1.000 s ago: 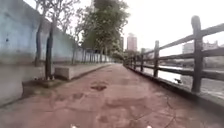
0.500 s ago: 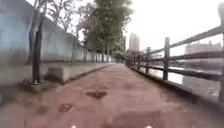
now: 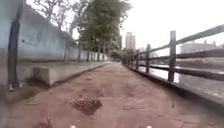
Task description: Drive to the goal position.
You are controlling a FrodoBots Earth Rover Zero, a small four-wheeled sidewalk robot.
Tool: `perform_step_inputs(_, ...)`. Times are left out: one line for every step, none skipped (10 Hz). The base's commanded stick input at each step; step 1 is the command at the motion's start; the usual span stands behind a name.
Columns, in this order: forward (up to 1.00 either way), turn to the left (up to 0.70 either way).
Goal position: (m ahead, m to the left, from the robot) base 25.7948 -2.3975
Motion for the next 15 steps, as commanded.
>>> perform_step_inputs(1.0,0.07)
perform_step_inputs(1.0,0.07)
perform_step_inputs(1.0,0.07)
perform_step_inputs(1.0,0.07)
perform_step_inputs(1.0,0.07)
perform_step_inputs(1.0,0.07)
perform_step_inputs(1.0,0.07)
perform_step_inputs(1.0,0.07)
perform_step_inputs(1.0,0.07)
perform_step_inputs(1.0,0.07)
perform_step_inputs(1.0,0.07)
perform_step_inputs(1.0,0.07)
perform_step_inputs(1.0,0.07)
perform_step_inputs(1.0,0.07)
perform_step_inputs(1.0,0.07)
